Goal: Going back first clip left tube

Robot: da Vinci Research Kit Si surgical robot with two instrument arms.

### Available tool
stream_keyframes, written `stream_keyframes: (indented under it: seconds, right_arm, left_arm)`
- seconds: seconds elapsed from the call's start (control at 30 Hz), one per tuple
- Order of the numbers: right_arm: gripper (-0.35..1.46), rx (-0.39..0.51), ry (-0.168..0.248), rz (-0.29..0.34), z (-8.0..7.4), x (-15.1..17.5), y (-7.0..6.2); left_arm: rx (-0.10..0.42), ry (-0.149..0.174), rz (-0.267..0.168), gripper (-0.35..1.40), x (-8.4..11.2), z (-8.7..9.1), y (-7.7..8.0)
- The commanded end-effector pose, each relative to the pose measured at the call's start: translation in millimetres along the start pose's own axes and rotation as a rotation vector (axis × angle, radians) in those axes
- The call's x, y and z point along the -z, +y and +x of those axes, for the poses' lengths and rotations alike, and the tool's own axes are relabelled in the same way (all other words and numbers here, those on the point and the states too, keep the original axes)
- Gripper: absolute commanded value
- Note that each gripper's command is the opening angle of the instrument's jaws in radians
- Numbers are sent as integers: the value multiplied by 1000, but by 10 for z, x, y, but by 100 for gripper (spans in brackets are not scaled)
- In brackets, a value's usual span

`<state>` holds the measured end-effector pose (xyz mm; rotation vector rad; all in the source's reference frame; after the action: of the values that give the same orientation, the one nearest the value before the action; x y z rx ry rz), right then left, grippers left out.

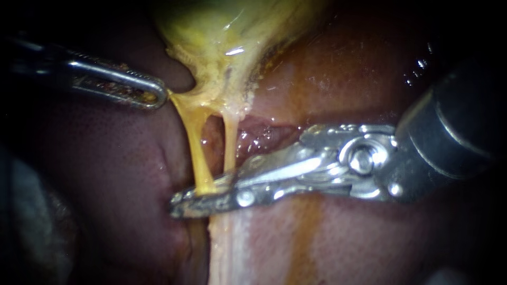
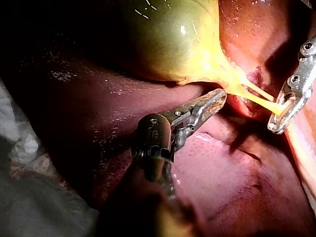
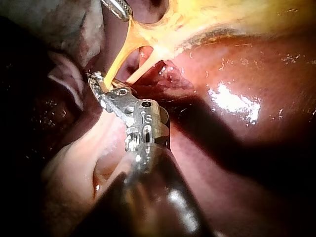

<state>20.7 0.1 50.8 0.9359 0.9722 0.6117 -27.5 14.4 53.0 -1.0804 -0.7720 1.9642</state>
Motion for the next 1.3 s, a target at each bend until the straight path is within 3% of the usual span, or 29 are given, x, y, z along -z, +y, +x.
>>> stream_keyframes:
  seconds: [0.03, 0.13, 0.23, 0.4, 0.57, 0.73, 0.87, 1.03, 1.3]
  right_arm:
    - [-34, 0, 6, 4, -1, -1, 1]
    - [10, 5, 38, 27, -6, -5, 5]
    - [35, 6, 53, 34, -15, -14, 16]
    - [44, 69, 71, 26, -30, -25, 37]
    - [49, 177, 133, -70, -29, -21, 57]
    - [49, 238, 146, -97, -29, -12, 69]
    - [50, 285, 144, -98, -34, -1, 68]
    - [50, 367, 142, -97, -40, 24, 57]
    - [50, 421, 149, -112, -53, 92, 43]
  left_arm:
    - [0, 0, 0, -35, 0, 0, 0]
    - [0, 0, 0, -35, 0, 0, 0]
    - [0, 0, 0, -35, 0, 0, 0]
    - [0, 0, 0, -35, 0, 0, 0]
    - [0, 0, 0, -35, 0, 0, 0]
    - [0, 0, 0, -35, 0, 0, 0]
    - [0, 0, 0, -35, 0, 0, 0]
    - [0, 0, 0, -35, 0, 0, 1]
    - [0, 0, 0, -35, 0, 0, 1]
